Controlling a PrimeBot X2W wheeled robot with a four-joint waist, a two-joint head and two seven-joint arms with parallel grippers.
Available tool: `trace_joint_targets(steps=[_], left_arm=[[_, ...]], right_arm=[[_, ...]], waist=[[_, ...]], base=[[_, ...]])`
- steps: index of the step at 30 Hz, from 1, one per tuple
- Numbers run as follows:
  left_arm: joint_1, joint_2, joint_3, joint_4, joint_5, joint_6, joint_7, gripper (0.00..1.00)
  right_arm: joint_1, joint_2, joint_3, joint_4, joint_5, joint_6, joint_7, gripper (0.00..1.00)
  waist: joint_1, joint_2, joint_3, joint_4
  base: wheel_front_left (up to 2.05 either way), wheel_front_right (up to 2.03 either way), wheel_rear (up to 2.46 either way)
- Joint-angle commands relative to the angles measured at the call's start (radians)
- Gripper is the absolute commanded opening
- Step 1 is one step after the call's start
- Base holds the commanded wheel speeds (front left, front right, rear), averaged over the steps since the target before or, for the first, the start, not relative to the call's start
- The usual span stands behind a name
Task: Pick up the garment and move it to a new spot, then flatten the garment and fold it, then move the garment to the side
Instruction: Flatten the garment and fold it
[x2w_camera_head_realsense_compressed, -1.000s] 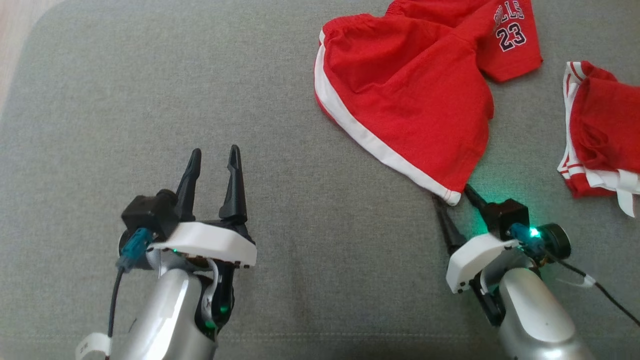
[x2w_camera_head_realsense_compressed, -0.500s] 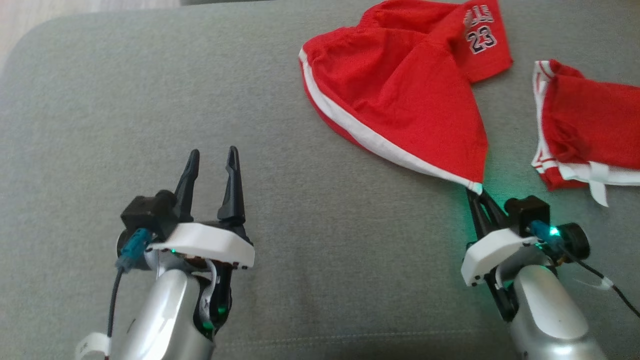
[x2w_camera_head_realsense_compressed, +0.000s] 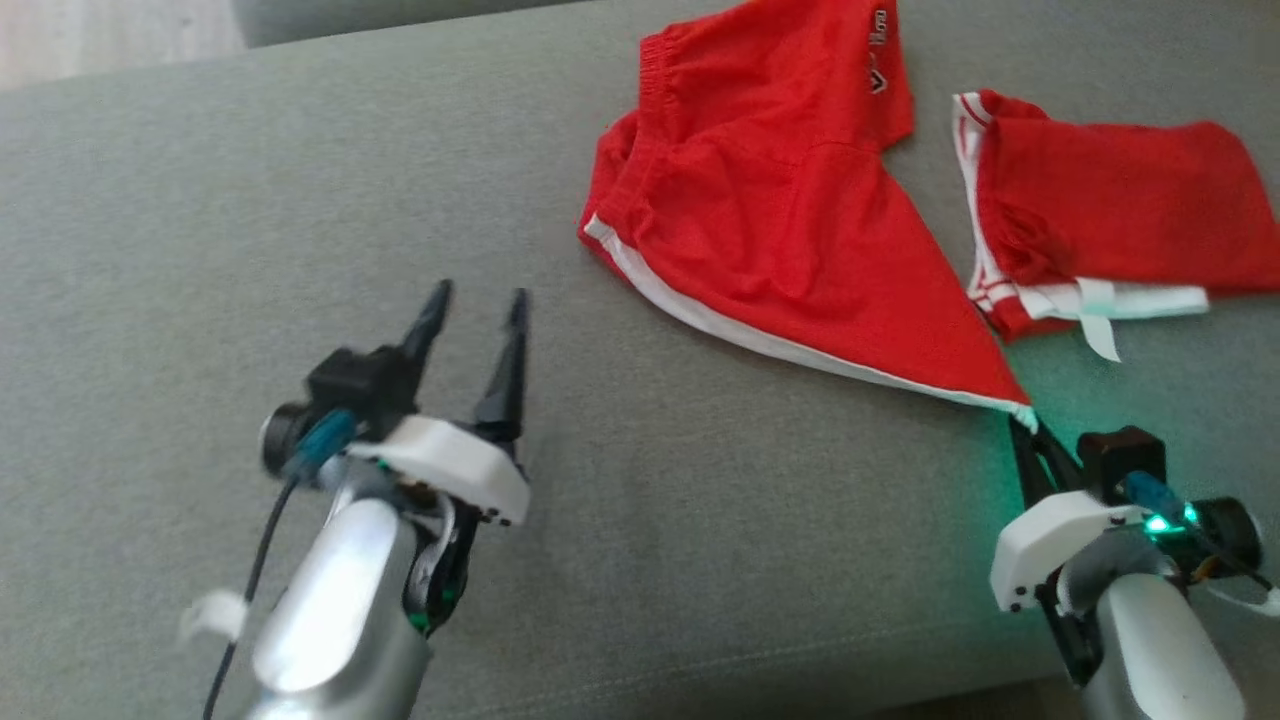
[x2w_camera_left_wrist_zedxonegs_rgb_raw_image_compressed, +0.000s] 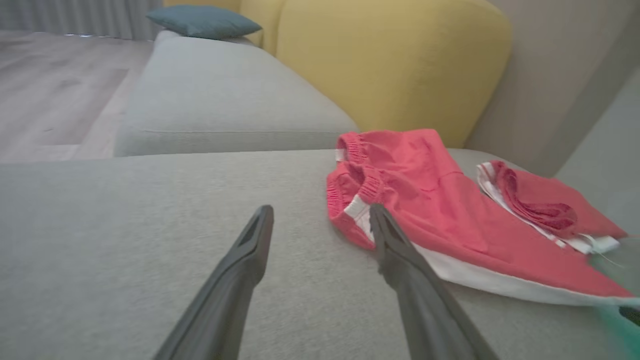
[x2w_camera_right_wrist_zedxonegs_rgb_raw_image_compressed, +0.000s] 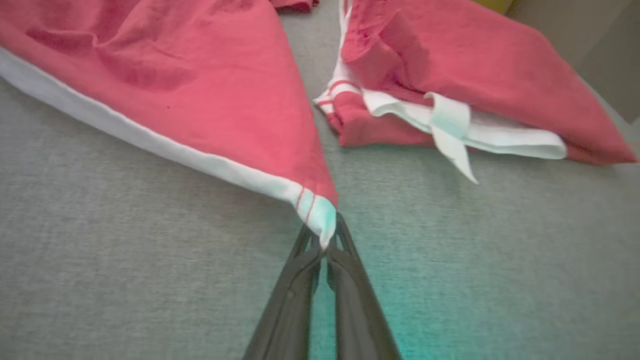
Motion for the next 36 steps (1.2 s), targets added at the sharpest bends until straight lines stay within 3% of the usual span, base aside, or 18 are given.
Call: trace_joint_targets(steps=[1, 4, 11, 30, 31, 32, 33, 36], left_arm=[[-0.061, 0.020, 0.013, -0.015, 0.010, -0.015, 0.007, 1.00], [-0.118, 0.031, -0.028, 0.037, 0.025, -0.064, 0.043, 1.00], [-0.275, 0.051, -0.107, 0.187, 0.065, -0.115, 0.125, 1.00], [-0.498, 0.051, -0.244, 0.493, 0.035, -0.145, 0.073, 1.00], [-0.501, 0.048, -0.257, 0.497, 0.026, -0.145, 0.069, 0.91], [-0.504, 0.047, -0.272, 0.500, 0.016, -0.145, 0.064, 0.24], [-0.507, 0.046, -0.287, 0.501, 0.005, -0.145, 0.059, 0.00], [-0.517, 0.049, -0.318, 0.504, -0.030, -0.145, 0.045, 0.00]], right_arm=[[0.003, -0.015, 0.010, -0.039, -0.012, 0.007, 0.006, 0.00], [0.002, -0.006, 0.004, -0.062, -0.020, 0.007, 0.019, 0.00], [-0.023, 0.016, 0.025, -0.096, -0.017, 0.007, 0.016, 0.00], [-0.064, 0.032, 0.046, -0.090, -0.001, 0.007, -0.014, 0.00], [-0.066, 0.032, 0.047, -0.089, -0.002, 0.007, -0.015, 0.00], [-0.068, 0.033, 0.047, -0.088, -0.003, 0.007, -0.015, 0.00], [-0.070, 0.033, 0.047, -0.088, -0.003, 0.007, -0.016, 0.00], [-0.076, 0.033, 0.048, -0.090, -0.003, 0.007, -0.022, 0.00]], waist=[[0.0000, -0.0001, 0.014, -0.019], [0.0000, -0.0001, 0.030, -0.039], [0.0000, -0.0001, 0.074, -0.083], [0.0000, -0.0001, 0.132, -0.134], [0.0000, -0.0001, 0.133, -0.134], [0.0000, -0.0001, 0.133, -0.133], [0.0000, -0.0001, 0.133, -0.132], [0.0000, -0.0001, 0.132, -0.127]], base=[[0.00, 0.00, 0.00], [0.00, 0.00, 0.00], [0.00, 0.00, 0.00], [0.00, 0.00, 0.00], [0.00, 0.00, 0.00], [0.00, 0.00, 0.00], [0.00, 0.00, 0.00], [0.00, 0.00, 0.00]])
